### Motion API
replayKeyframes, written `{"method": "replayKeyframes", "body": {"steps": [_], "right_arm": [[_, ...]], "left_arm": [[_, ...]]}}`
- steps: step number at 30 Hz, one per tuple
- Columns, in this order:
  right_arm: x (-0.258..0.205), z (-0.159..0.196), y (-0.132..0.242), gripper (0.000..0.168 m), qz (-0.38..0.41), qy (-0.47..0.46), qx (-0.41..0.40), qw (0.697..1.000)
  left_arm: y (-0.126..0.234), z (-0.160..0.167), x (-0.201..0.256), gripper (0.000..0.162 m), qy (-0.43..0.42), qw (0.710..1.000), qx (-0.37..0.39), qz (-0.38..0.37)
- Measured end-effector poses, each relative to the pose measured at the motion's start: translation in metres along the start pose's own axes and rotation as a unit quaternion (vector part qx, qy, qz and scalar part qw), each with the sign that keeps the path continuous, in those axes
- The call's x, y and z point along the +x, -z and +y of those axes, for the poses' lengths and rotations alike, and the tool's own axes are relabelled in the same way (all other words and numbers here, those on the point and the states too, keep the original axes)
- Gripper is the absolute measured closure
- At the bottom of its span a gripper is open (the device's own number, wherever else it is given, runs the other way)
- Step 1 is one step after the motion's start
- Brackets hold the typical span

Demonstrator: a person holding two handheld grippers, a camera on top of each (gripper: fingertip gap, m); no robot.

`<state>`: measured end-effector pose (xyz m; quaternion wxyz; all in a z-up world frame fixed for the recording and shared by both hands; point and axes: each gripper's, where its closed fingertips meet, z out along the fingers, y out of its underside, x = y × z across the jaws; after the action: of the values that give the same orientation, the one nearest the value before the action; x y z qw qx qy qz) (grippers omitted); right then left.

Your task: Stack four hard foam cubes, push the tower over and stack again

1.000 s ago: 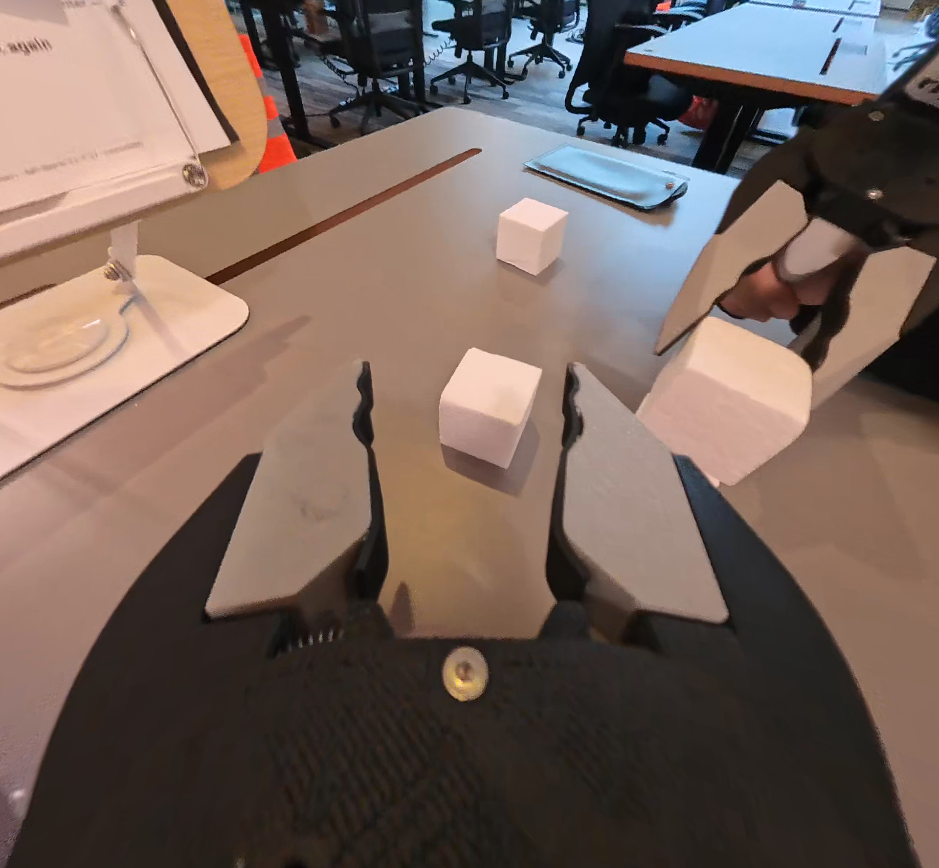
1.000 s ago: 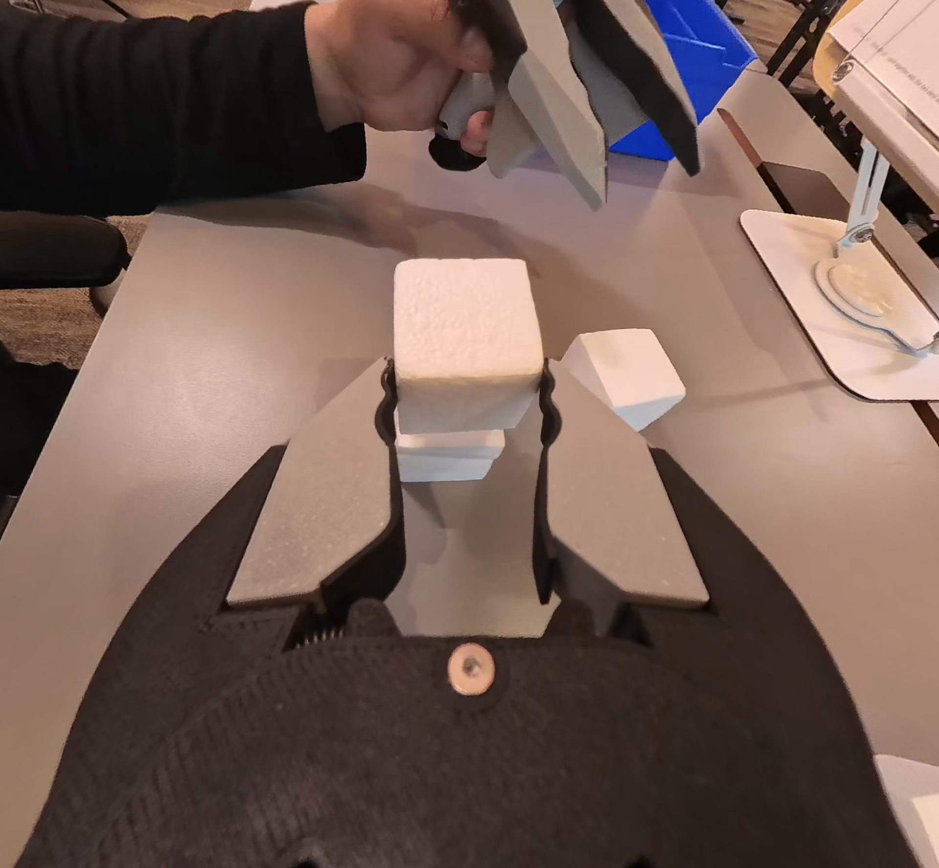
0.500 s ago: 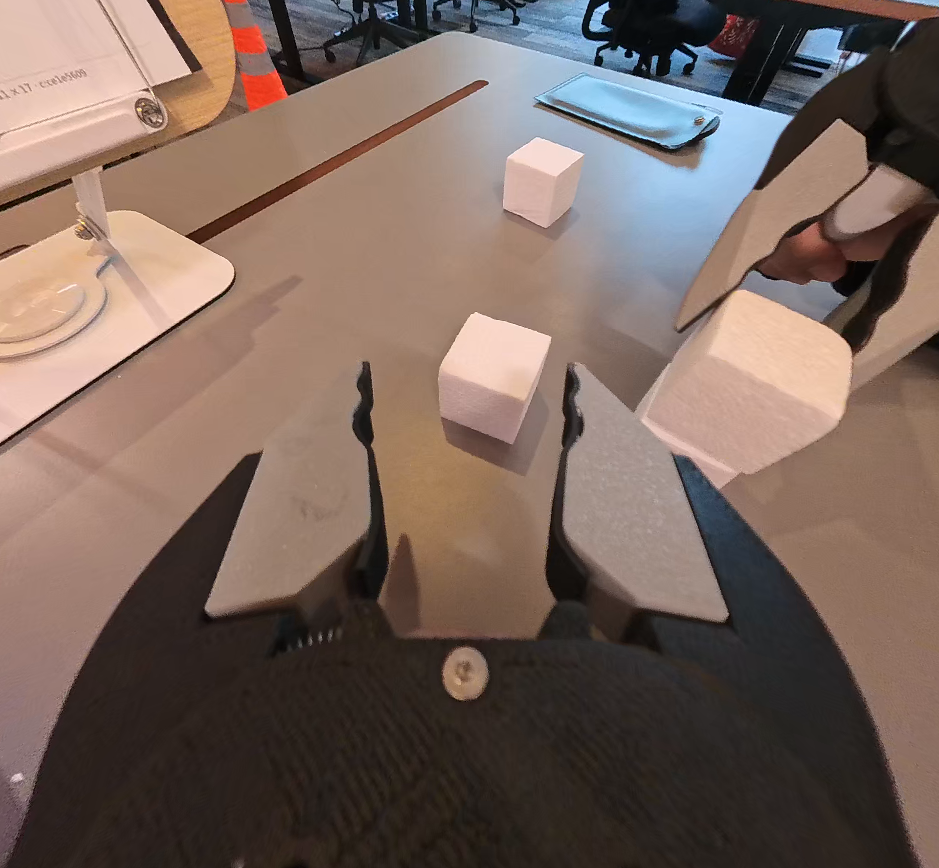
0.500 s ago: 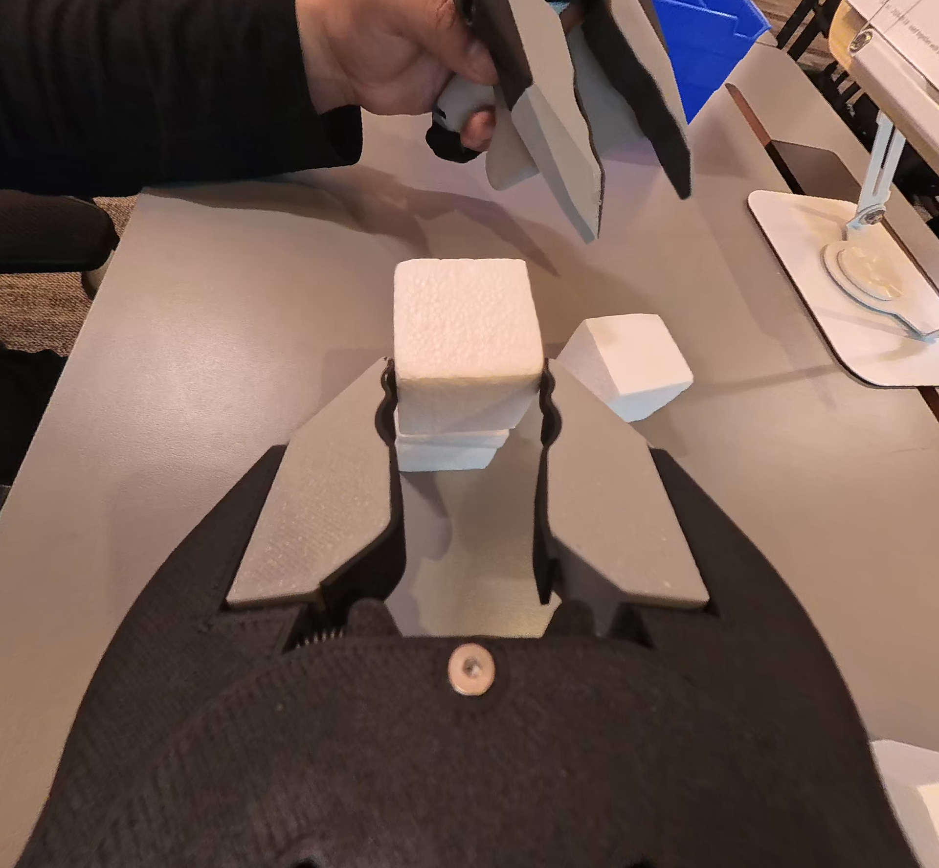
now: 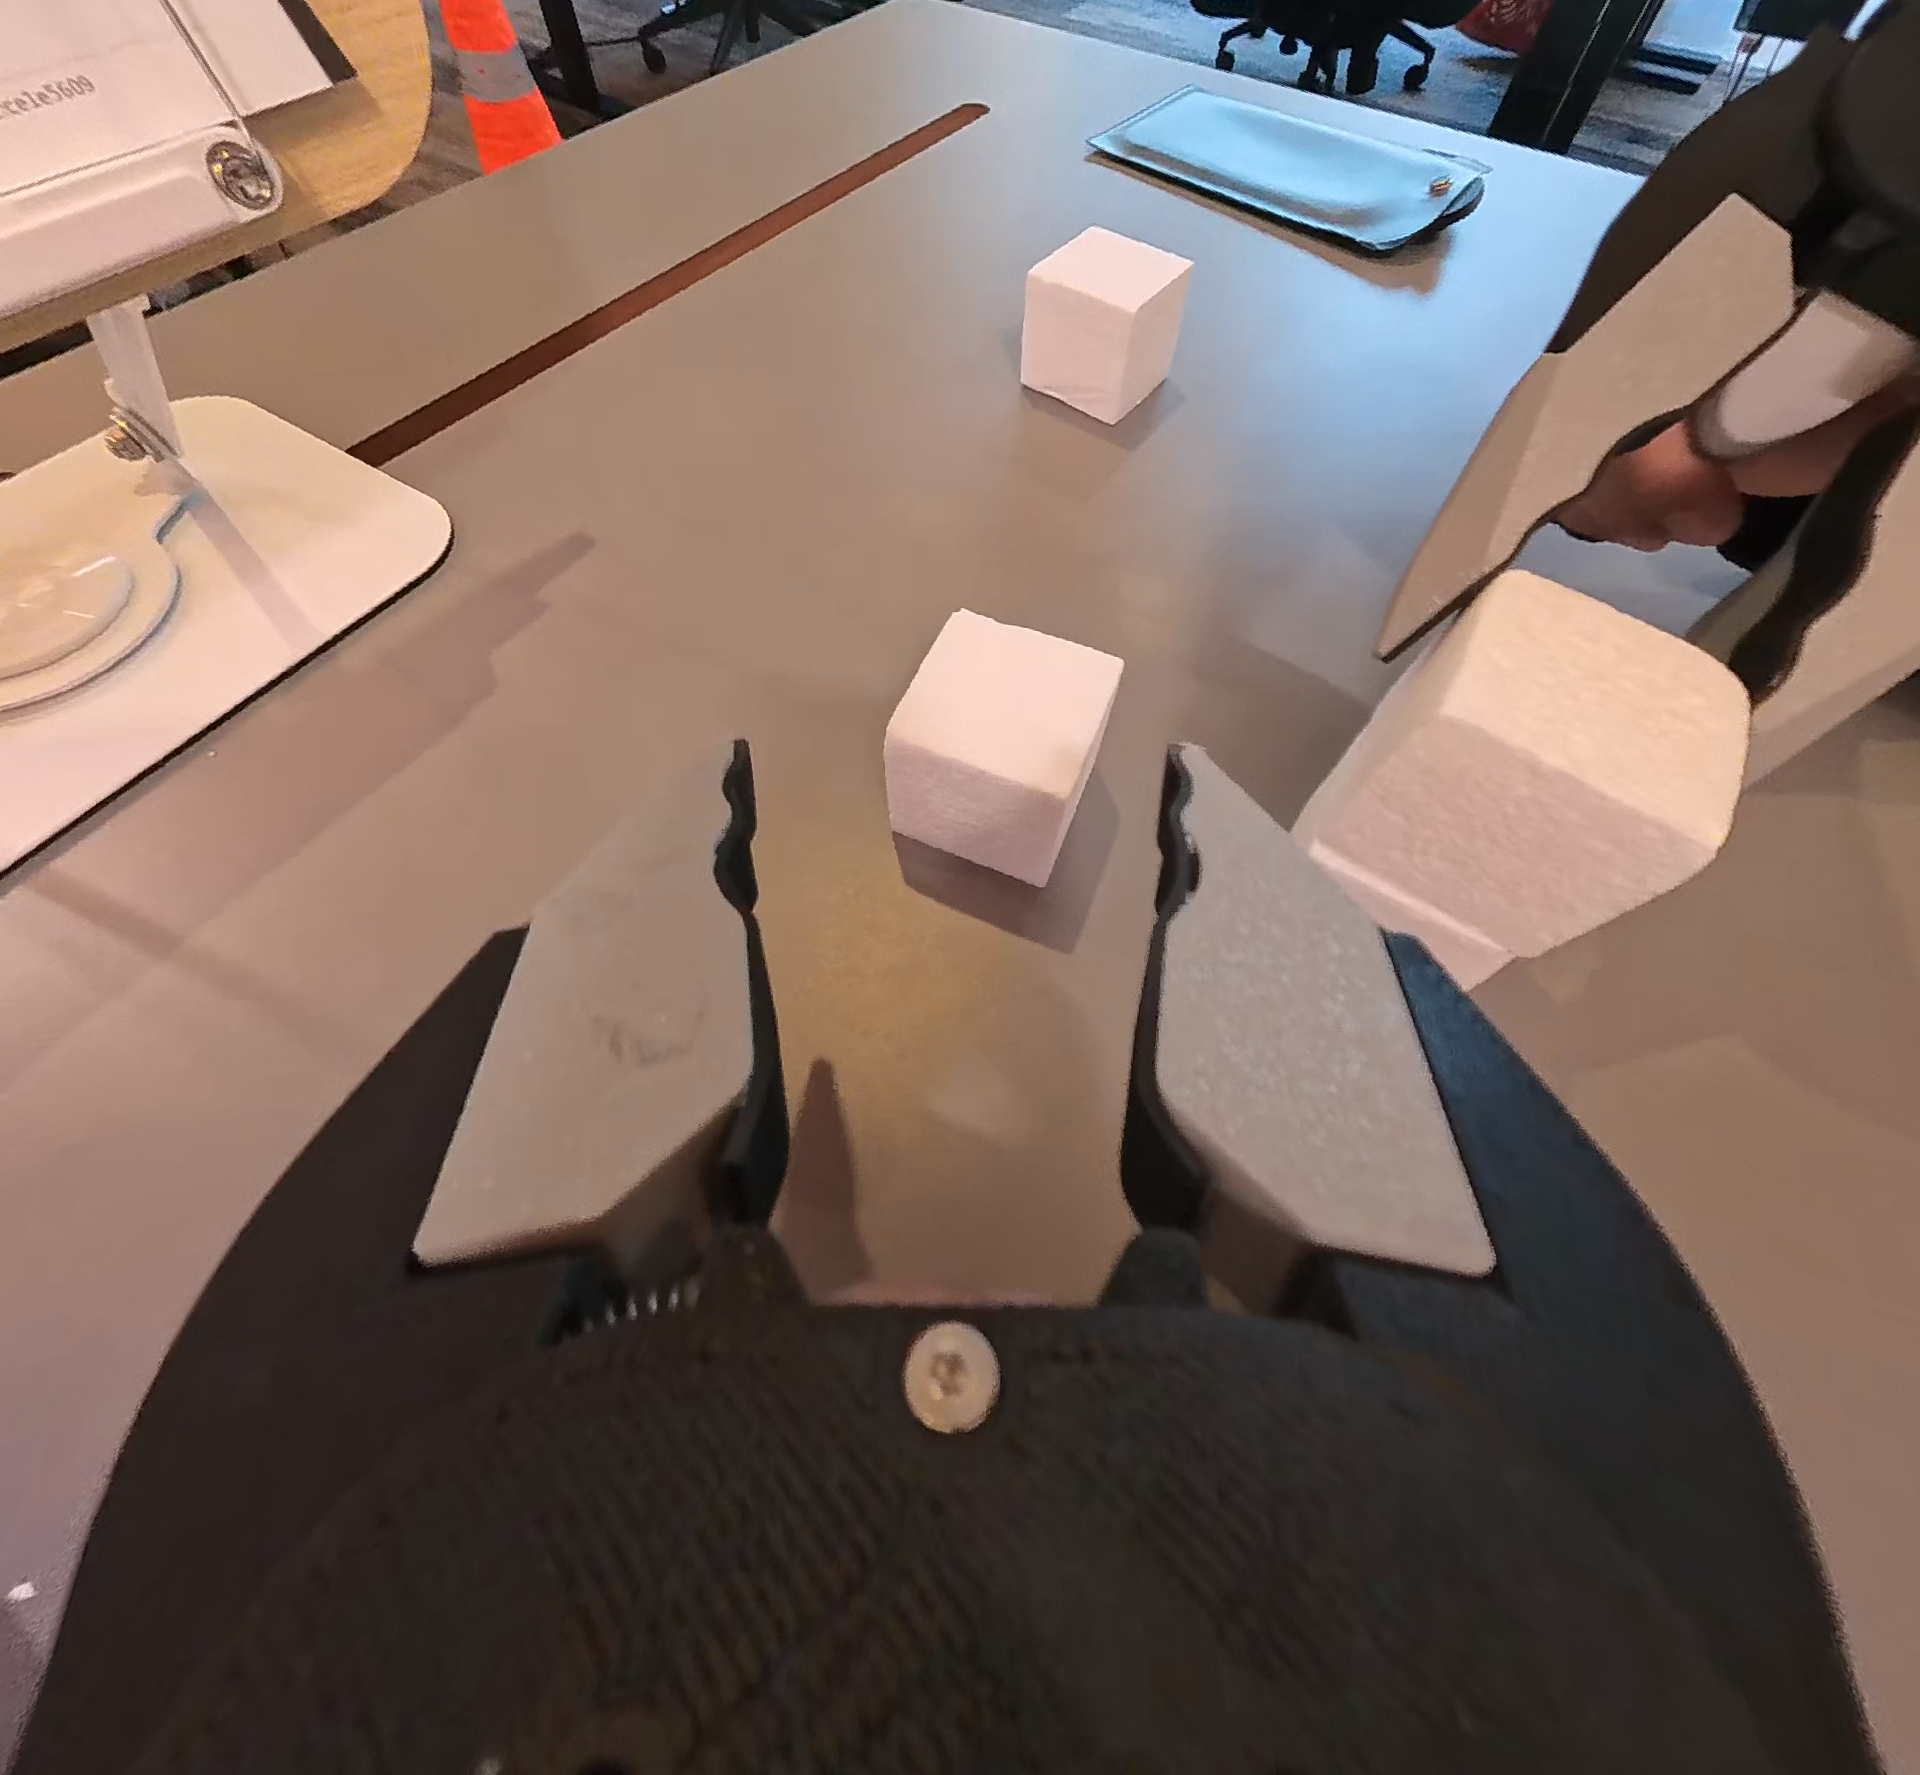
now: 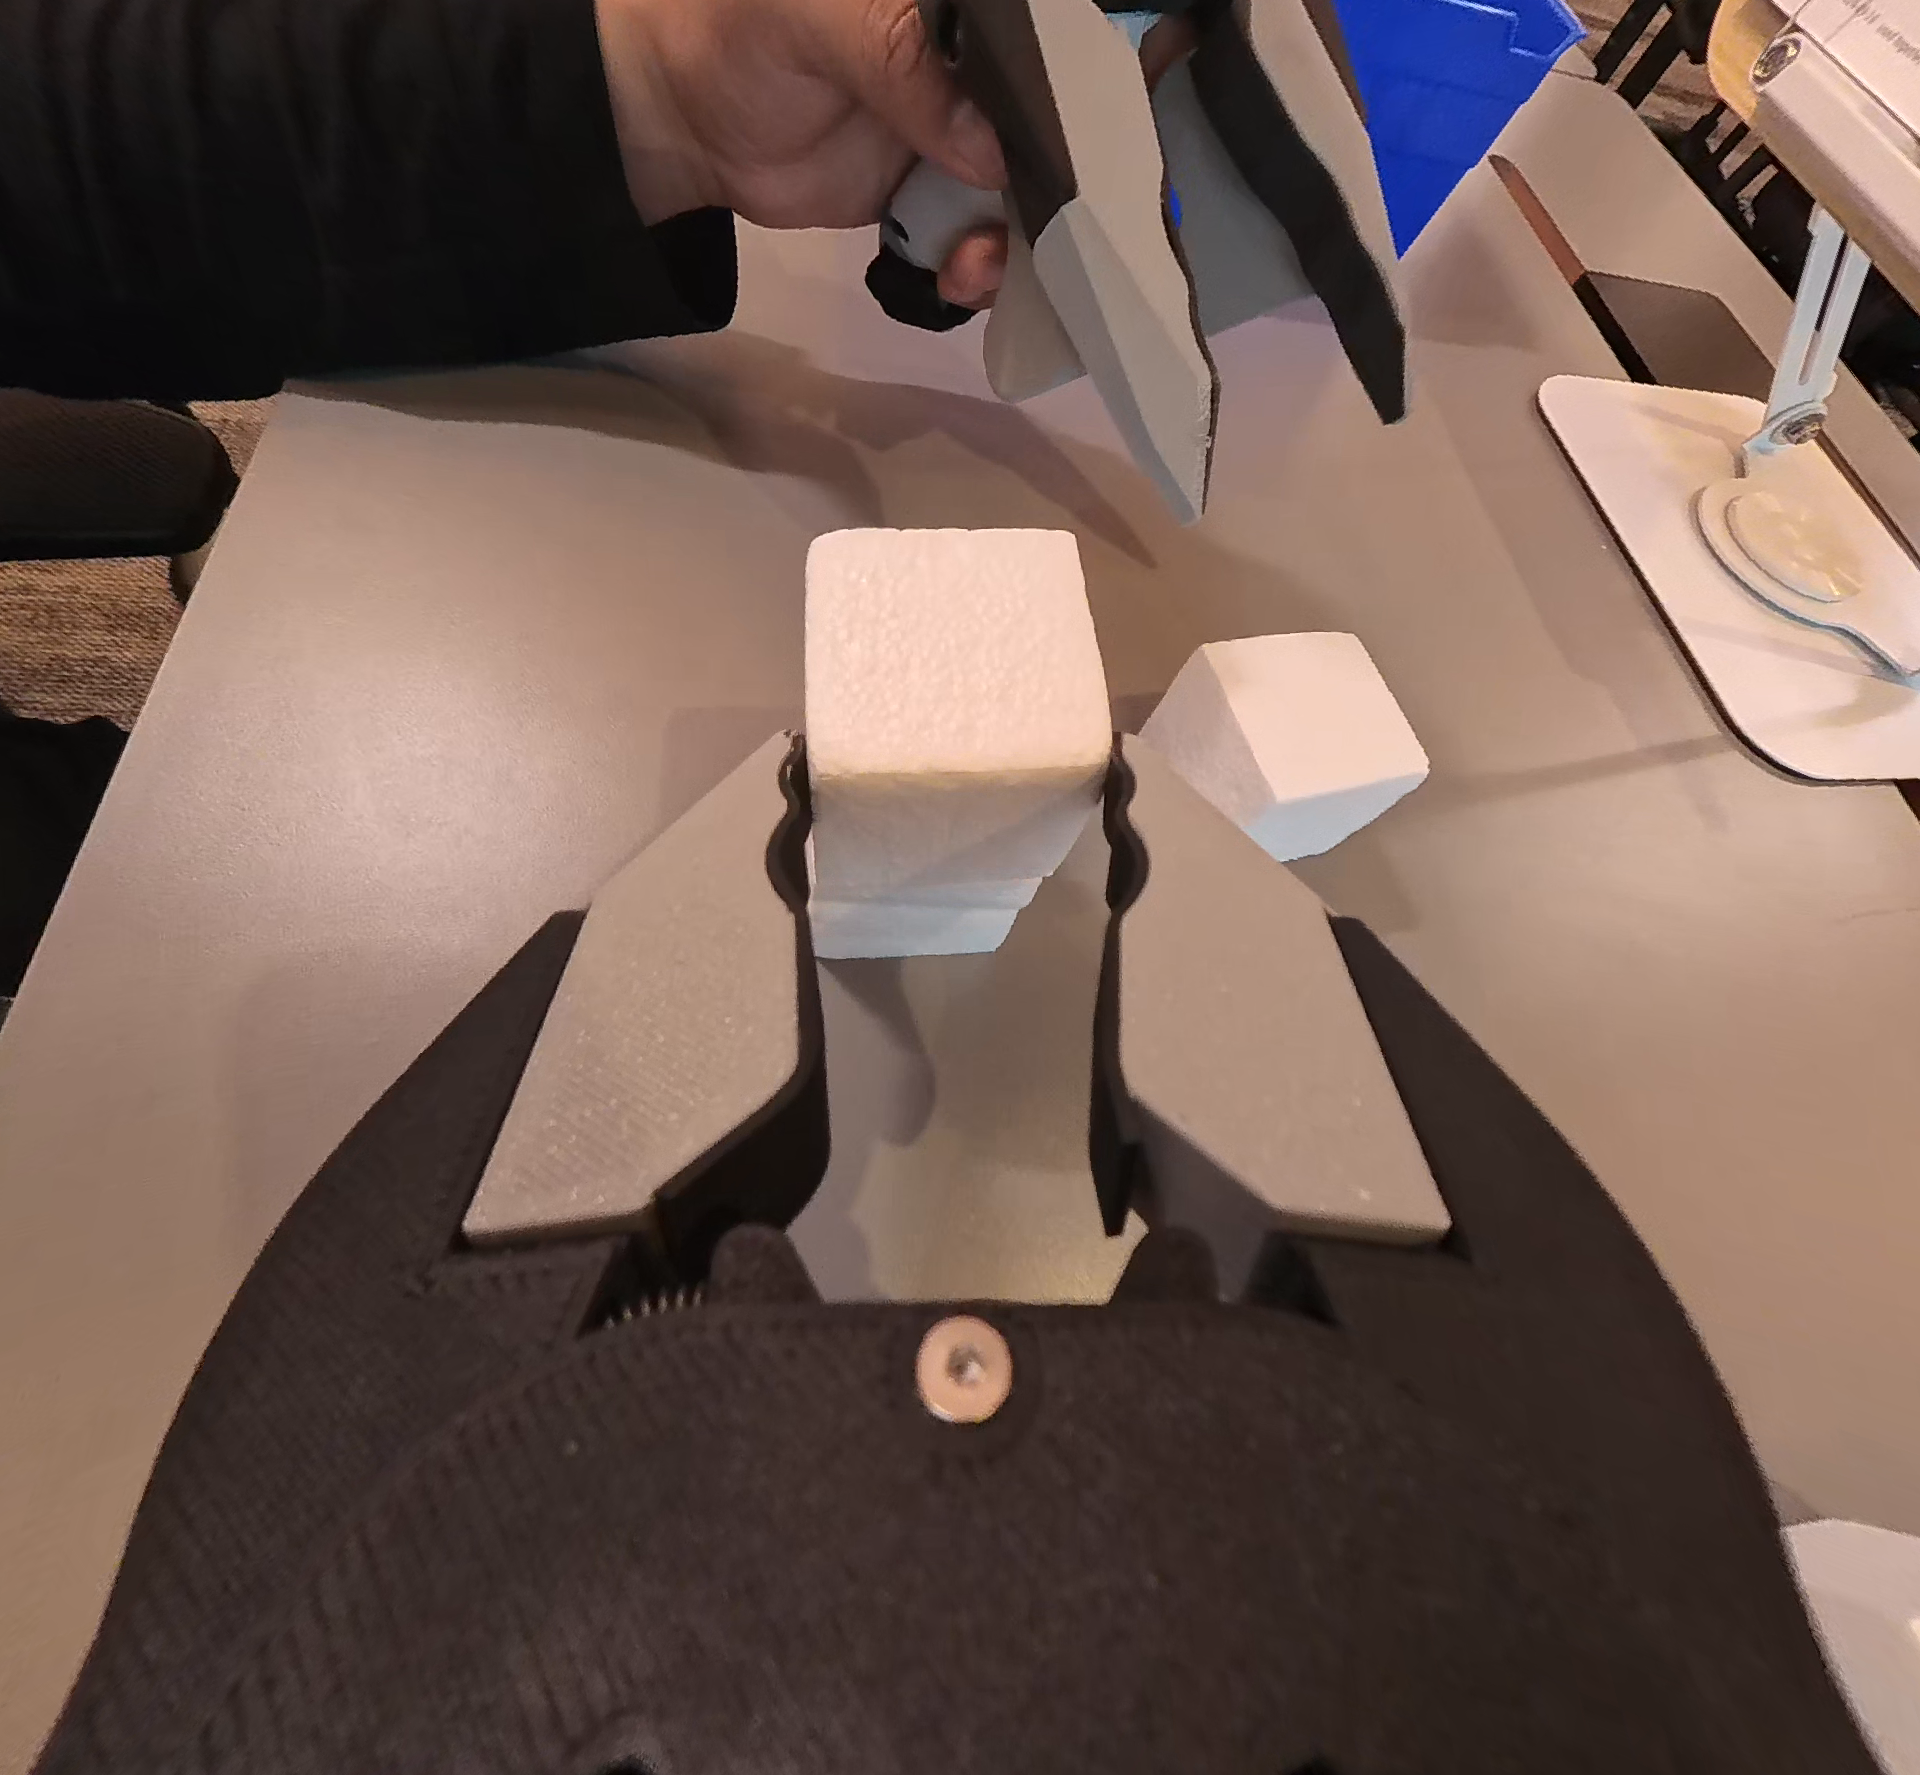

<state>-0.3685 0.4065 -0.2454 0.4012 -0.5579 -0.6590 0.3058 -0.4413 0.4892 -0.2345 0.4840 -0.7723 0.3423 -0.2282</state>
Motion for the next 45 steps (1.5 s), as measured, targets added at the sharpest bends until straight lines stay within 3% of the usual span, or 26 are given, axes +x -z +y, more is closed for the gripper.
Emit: {"method": "replayKeyframes", "body": {"steps": [6, 9, 13, 20, 33, 35, 38, 45], "right_arm": [[0.001, 0.003, -0.002, 0.112, 0.002, 0.002, -0.005, 1.000], [0.000, 0.002, -0.004, 0.094, 0.001, -0.004, 0.000, 1.000], [0.000, -0.004, 0.000, 0.090, -0.005, -0.014, 0.021, 1.000], [0.003, -0.016, 0.009, 0.091, 0.002, -0.016, 0.056, 0.998], [-0.013, -0.021, 0.006, 0.092, -0.030, -0.002, 0.071, 0.997], [-0.014, -0.024, 0.008, 0.092, -0.036, -0.006, 0.080, 0.996], [-0.014, -0.029, 0.014, 0.094, -0.040, -0.010, 0.096, 0.995], [-0.004, -0.040, 0.033, 0.101, -0.021, -0.024, 0.143, 0.989]], "left_arm": [[-0.003, 0.004, 0.001, 0.083, 0.005, 1.000, -0.010, 0.006], [-0.005, 0.007, 0.006, 0.079, 0.019, 0.999, -0.018, 0.025], [-0.007, 0.009, 0.008, 0.076, 0.042, 0.998, -0.018, 0.046], [-0.023, 0.024, 0.011, 0.074, 0.038, 0.997, -0.047, 0.054], [-0.058, 0.031, 0.014, 0.071, -0.049, 0.994, -0.071, 0.065], [-0.065, 0.032, 0.010, 0.075, -0.054, 0.994, -0.077, 0.059], [-0.067, 0.039, 0.017, 0.105, -0.063, 0.990, -0.096, 0.080], [-0.046, 0.017, 0.001, 0.106, -0.067, 0.996, -0.048, 0.039]]}}
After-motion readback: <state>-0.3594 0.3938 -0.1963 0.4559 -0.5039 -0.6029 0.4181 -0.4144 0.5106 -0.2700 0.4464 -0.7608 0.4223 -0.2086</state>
